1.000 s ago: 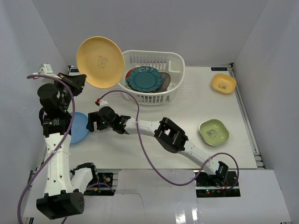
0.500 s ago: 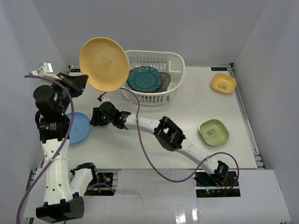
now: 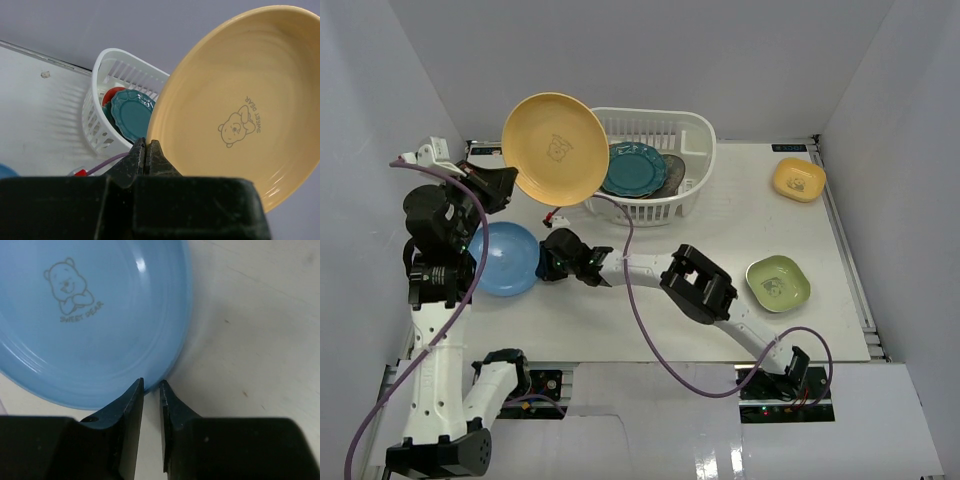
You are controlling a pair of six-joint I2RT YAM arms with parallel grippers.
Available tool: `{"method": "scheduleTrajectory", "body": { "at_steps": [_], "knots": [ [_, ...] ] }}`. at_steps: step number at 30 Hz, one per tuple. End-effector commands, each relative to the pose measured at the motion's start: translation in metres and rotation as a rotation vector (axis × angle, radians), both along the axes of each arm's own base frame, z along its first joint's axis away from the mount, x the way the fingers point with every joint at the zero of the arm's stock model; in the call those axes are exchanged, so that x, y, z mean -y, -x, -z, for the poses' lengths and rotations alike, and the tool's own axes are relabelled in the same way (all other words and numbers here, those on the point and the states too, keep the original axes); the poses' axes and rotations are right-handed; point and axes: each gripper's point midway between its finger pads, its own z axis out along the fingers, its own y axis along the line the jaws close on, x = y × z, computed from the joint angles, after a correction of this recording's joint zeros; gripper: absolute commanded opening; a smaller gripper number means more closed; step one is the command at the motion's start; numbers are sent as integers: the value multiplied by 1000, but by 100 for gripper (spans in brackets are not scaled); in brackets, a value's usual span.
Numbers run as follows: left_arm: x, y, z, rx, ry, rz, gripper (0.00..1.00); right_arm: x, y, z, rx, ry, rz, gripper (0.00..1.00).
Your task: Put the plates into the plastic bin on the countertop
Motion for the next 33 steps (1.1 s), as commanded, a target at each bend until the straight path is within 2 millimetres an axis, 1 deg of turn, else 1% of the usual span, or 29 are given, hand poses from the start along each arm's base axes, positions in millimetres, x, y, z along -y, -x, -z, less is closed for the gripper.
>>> {"method": "scheduleTrajectory", "body": {
  "at_steps": [1,2,3,4,5,6,7,8,9,10,11,12,13,16,17,19,21,24,25,26,27,29,30,31,32,33],
  "knots": [
    [0,2,-4,27,-25,-13,0,35,-14,-17,117,92,61,23],
    [0,1,-1,20,-24,-12,0,41,-15,-23,137,90,69,22],
    [0,0,2,13,-24,-13,0,56,-12,-29,153,101,79,22],
    [1,0,3,10,-21,-10,0,64,-11,-34,170,99,78,22],
    [2,0,4,7,-15,-2,0,69,-10,-57,196,64,80,22],
    [4,0,5,5,-10,4,0,74,-10,-61,210,53,85,22],
    [4,-1,6,5,-6,9,0,87,-6,-50,207,86,81,22],
    [6,-1,7,2,3,16,0,92,-6,-61,216,75,85,22],
    [8,-2,8,0,6,26,0,98,-4,-60,215,84,82,22],
    [9,-3,9,-2,7,33,0,111,-2,-47,204,118,88,22],
    [9,-4,9,-4,10,35,0,118,-3,-53,208,115,99,25],
    [10,-5,10,-3,12,36,0,122,-3,-52,207,108,101,30],
    [10,-6,12,-10,15,36,0,130,-4,-44,194,120,104,49],
    [11,-9,16,-17,29,44,0,125,-1,-47,169,80,65,73],
    [12,-9,19,-24,32,50,0,116,3,-48,156,60,25,76],
    [13,-11,22,-28,35,52,0,103,7,-55,148,13,-22,80],
    [12,-13,25,-35,36,48,0,89,15,-58,124,-40,-72,80],
    [11,-16,29,-46,35,45,0,76,16,-57,102,-87,-92,80],
    [12,-17,30,-48,38,47,0,73,16,-40,83,-63,-93,79],
    [12,-19,34,-59,40,46,0,67,14,-39,73,-52,-93,78],
    [12,-20,36,-62,42,49,0,67,12,-30,58,-37,-87,75],
    [13,-22,39,-71,40,52,0,68,11,-10,28,-13,-70,65],
    [12,-23,41,-75,38,51,0,73,11,-2,20,-1,-53,59],
    [13,-24,43,-80,37,51,0,75,13,-2,12,-6,-46,47],
    [12,-24,43,-80,32,48,0,79,10,-4,17,-9,-24,38],
    [12,-27,45,-85,33,48,0,90,10,3,24,-3,-2,19]
  ]
}}
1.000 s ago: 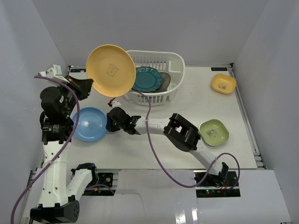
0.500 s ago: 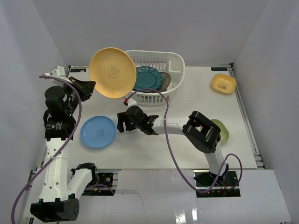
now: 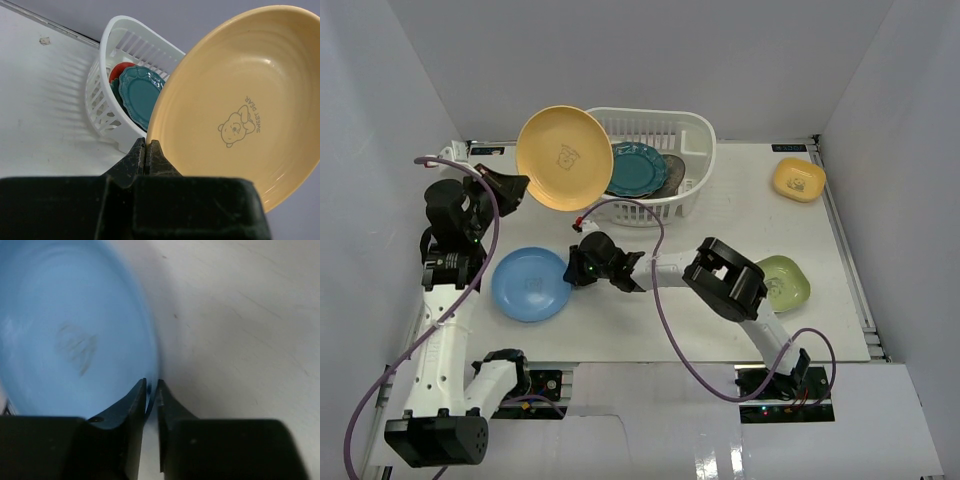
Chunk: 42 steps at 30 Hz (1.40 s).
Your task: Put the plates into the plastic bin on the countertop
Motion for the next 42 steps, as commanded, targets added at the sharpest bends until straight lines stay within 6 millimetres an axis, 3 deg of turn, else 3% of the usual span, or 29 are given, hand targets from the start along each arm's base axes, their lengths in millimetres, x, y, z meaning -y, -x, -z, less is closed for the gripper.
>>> {"method": "scheduleTrajectory", "body": {
  "at_steps": [1,3,5,6,7,12,13,14,15,16,17,18,19,20,21,24,26,27,30,31,33,34,35,36,37,38,39,41,42],
  "knots": [
    [5,-3,-8,35,5,20,0,15,-5,-22,25,-57,65,14],
    [7,-11,-2,15,2,20,0,29,-12,-43,73,-93,102,8],
    [21,-17,-6,14,-12,51,0,55,-7,-68,125,-108,104,8],
    [28,-26,3,-12,-32,54,0,67,-11,-76,148,-116,117,8],
    [32,-32,-5,-1,-43,54,0,88,-3,-88,163,-121,120,8],
    [65,-77,3,-70,-119,81,0,168,4,-103,226,-89,167,8],
    [70,-97,24,-129,-140,74,0,184,8,-118,243,-108,181,8],
    [74,-107,9,-111,-145,73,0,202,14,-106,231,-79,191,8],
    [82,-115,10,-118,-157,82,0,215,13,-108,242,-71,207,8],
    [86,-125,13,-129,-173,79,0,227,15,-128,274,-111,221,8],
    [93,-144,18,-150,-188,86,0,240,20,-119,263,-80,226,8],
    [104,-151,21,-160,-196,104,0,252,17,-123,275,-74,248,8],
    [103,-162,27,-172,-226,80,0,262,18,-140,304,-106,263,8],
    [108,-176,57,-244,-260,78,0,271,20,-139,297,-90,270,8],
    [115,-186,42,-214,-263,81,0,282,15,-142,301,-88,300,8],
    [125,-209,64,-273,-319,80,0,310,10,-173,354,-128,355,8],
    [129,-219,83,-304,-340,87,0,327,3,-180,372,-106,397,8],
    [131,-224,79,-291,-341,87,0,332,0,-197,401,-125,415,8],
    [135,-231,92,-311,-348,91,0,353,-19,-213,436,-113,495,8],
    [136,-232,95,-316,-352,96,0,356,-26,-227,449,-134,512,8],
    [138,-232,102,-332,-348,105,10,363,-45,-231,424,-134,539,8],
    [138,-231,106,-340,-347,106,14,363,-53,-253,446,-162,539,8],
    [139,-231,107,-342,-345,112,19,367,-61,-259,435,-185,540,8],
    [142,-230,108,-343,-342,126,25,366,-72,-256,415,-184,543,8],
    [143,-230,108,-341,-339,131,42,367,-81,-264,429,-201,557,8],
    [145,-230,108,-341,-337,139,50,373,-92,-278,443,-218,573,8],
    [147,-229,105,-333,-338,153,57,371,-104,-272,415,-216,580,8],
    [150,-225,91,-304,-318,172,77,376,-125,-289,435,-237,609,8],
    [149,-223,83,-285,-311,169,82,372,-141,-274,384,-225,603,8]
  ]
}}
